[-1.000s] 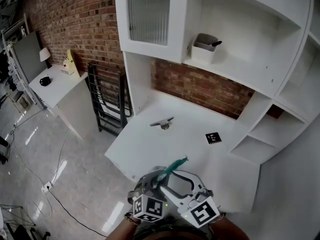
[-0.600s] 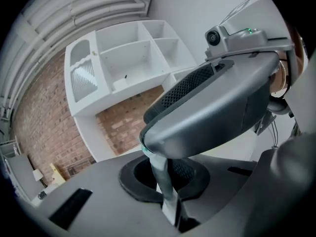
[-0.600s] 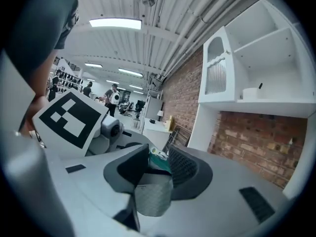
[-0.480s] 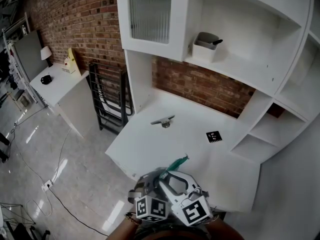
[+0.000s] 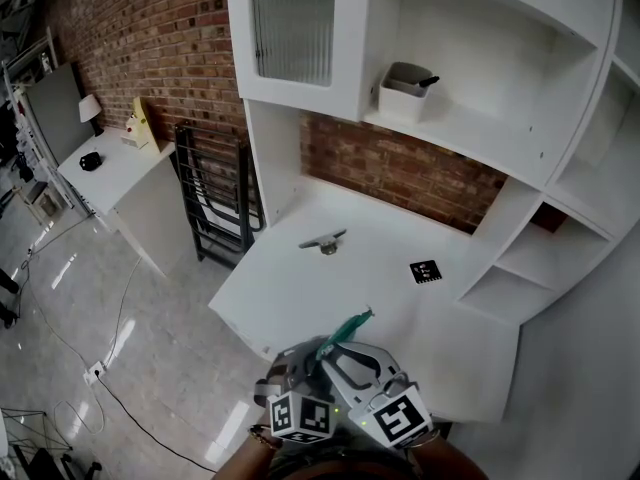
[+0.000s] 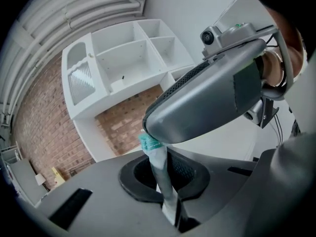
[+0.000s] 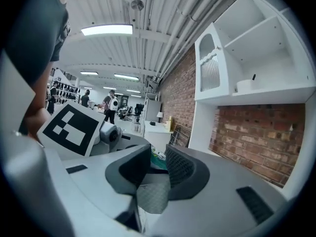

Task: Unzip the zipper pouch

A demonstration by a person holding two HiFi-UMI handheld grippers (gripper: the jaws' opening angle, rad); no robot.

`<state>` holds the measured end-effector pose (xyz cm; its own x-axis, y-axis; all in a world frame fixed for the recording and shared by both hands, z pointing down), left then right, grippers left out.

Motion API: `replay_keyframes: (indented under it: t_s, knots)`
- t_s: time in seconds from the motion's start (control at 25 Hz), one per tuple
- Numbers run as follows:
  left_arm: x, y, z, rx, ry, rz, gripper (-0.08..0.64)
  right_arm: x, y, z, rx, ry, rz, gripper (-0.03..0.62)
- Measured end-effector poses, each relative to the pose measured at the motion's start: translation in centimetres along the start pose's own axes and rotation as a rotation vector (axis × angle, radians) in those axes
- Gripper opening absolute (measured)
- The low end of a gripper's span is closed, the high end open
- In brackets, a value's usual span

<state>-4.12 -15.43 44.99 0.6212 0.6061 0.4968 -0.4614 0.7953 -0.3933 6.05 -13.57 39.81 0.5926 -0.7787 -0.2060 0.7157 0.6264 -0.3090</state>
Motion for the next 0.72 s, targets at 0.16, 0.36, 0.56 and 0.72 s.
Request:
replay_keyframes:
  t_s: [0.16, 0.36, 0.56, 0.72]
  knots:
    - [0.2, -0.1, -0.2, 0.001, -0.015, -0.006, 0.002, -0.1, 0.5, 0.2, -0.004, 0.011, 0.016, 0.064]
    - [0.4, -0.1, -0.4, -0.002, -0.036, -0.014, 0.003, 0.0, 1.1, 0.2, 0.001, 0.006, 0.058, 0.043]
    - [0.8, -0.1, -0.5, -0.003, -0.067, -0.017, 0.003, 0.6, 1.4, 0.7, 0.016, -0.101, 0.049, 0.035]
    - [1.1, 0.0, -1.0, 0.003, -0.091, -0.021, 0.003, 0.9, 1.6, 1.7, 0.019, -0.184, 0.034, 0.034]
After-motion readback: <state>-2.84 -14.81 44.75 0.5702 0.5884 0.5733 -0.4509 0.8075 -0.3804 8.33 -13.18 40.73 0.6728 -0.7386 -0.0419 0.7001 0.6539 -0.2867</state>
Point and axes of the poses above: the fingertips, and each gripper's own axes: y backward along the fingers, x to its right, z out of its underside, the point moved 10 cm from there along y, backward along the fingers, and after that the axes turned 6 degrees about -x, right-handed, at the moved point
